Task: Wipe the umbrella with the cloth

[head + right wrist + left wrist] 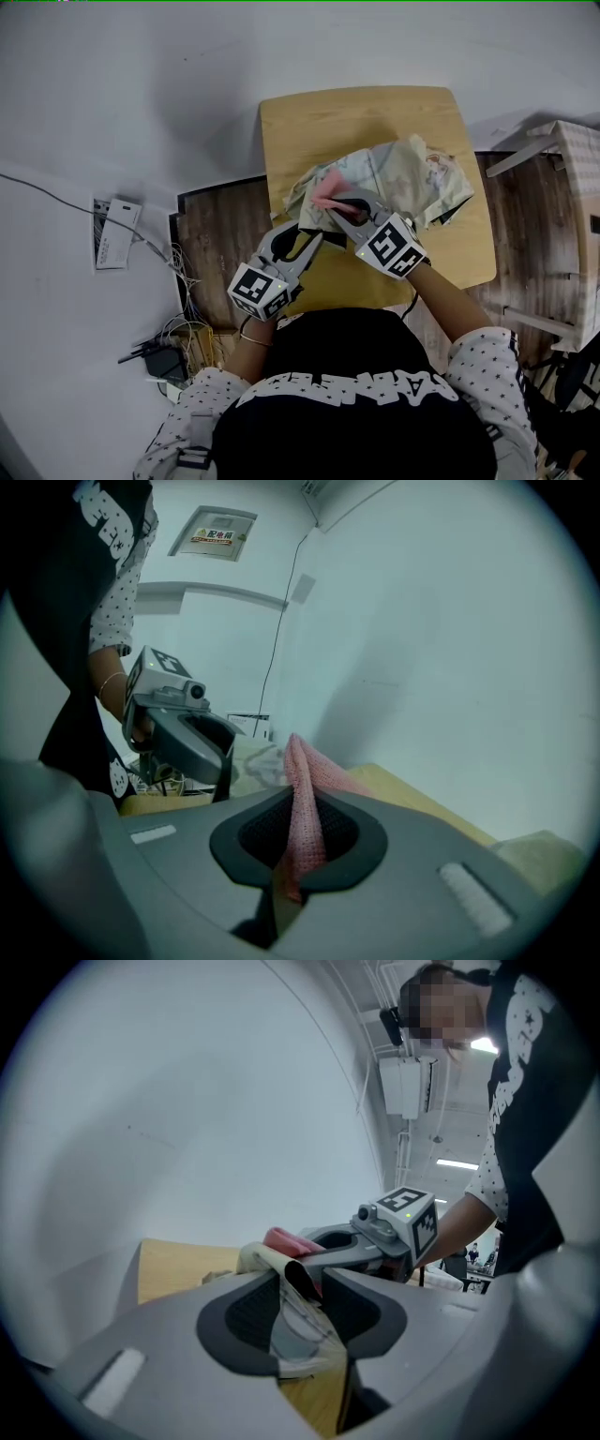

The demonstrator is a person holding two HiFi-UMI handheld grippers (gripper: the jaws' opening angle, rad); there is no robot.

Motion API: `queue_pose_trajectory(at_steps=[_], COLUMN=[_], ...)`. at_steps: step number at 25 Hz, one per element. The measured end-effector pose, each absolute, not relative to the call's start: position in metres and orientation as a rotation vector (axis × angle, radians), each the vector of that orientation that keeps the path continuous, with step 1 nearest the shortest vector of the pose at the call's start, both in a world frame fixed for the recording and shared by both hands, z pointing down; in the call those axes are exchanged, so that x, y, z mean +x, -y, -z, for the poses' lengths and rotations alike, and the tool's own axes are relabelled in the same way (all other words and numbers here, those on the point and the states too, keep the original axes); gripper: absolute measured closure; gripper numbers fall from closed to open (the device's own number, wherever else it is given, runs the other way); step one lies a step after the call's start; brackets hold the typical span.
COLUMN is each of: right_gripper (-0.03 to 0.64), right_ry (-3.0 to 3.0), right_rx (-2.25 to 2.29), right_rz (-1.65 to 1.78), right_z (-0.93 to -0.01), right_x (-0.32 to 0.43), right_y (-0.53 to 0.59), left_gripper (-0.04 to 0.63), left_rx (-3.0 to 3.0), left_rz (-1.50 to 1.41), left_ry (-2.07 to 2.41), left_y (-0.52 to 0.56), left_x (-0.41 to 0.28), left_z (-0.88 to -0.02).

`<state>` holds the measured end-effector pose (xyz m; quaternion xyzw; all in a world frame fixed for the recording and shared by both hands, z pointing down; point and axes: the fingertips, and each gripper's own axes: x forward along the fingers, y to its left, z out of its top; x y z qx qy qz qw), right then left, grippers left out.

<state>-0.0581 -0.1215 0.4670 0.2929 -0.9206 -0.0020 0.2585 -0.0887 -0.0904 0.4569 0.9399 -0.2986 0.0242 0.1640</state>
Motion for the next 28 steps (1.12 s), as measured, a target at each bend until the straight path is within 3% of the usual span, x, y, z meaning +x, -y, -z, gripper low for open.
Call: queue_pose_trajectory(at_steps=[12,22,28], right_gripper=[0.583,0.583,0.583], right_ry=[2.478,2.536,2.487], right_rx=[0.591,0.667,0.785], right_rz=[-0.003,-0.035,0.189], right_z=[-0.490,-0.464,-0.420], right_x=[-0.068,-0.045,-0.025], right_y=[0.069,0.068,0.103], left_gripper=[0.546,0.567,0.572], left_rx=[2.677,2.678,2.675], left_rz=[-0.173,-0.123,-0.126], left_ry=[0.898,0.907,0.909], left_y=[0.091,0.091,0.092], left_x=[-0.095,-0.094,-0.095], left_z=[-0.468,-0.462,-0.462])
